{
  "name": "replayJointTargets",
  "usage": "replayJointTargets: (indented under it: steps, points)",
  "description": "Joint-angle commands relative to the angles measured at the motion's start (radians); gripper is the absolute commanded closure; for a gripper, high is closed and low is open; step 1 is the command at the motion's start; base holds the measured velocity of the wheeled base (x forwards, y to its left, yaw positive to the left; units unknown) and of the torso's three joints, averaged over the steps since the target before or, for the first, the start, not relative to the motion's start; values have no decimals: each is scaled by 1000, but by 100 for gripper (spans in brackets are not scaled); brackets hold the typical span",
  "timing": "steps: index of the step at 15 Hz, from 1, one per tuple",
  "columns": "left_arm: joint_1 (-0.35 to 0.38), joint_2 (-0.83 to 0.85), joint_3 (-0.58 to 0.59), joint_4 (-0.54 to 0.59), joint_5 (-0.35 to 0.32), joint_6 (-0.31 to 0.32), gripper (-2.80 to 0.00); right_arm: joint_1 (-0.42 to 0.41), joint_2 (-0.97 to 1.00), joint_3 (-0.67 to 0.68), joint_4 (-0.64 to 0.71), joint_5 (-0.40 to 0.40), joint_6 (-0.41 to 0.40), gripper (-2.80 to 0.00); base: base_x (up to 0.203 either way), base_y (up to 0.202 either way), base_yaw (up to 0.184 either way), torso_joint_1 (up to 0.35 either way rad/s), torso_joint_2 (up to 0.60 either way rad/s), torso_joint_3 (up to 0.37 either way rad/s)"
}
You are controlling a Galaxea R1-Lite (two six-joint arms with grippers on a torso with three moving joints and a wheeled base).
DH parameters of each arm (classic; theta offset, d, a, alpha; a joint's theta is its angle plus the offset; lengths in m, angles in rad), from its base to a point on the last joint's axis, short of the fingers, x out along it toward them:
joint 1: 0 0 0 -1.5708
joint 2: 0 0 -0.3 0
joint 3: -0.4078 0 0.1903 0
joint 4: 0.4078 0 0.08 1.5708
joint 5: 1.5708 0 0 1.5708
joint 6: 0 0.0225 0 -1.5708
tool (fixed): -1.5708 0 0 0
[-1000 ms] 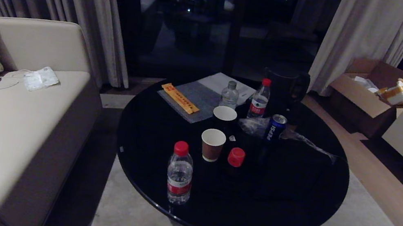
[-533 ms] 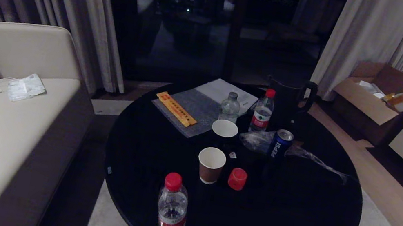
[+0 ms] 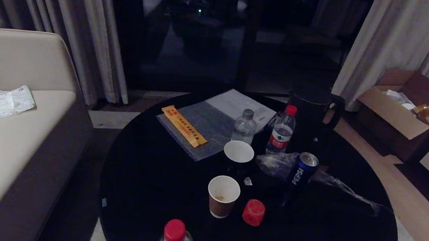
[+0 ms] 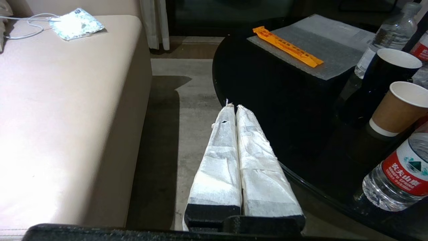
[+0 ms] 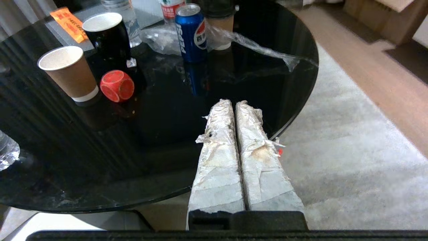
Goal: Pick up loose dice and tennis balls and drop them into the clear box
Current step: Pick up toys out of the box
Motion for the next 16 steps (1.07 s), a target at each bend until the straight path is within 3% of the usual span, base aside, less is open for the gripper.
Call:
replayJointTargets:
  steps: [1, 12, 16]
  points:
    - [0, 2, 2, 0, 1, -2, 0, 0, 1, -1, 0, 0, 0, 0, 0, 0, 0, 0, 0, 0]
    - [0, 2, 2, 0, 1, -8, 0, 0, 1, -1, 0, 0, 0, 0, 0, 0, 0, 0, 0, 0]
    - [0, 2, 2, 0, 1, -9, 0, 0, 1, -1, 0, 0, 0, 0, 0, 0, 0, 3, 3, -126]
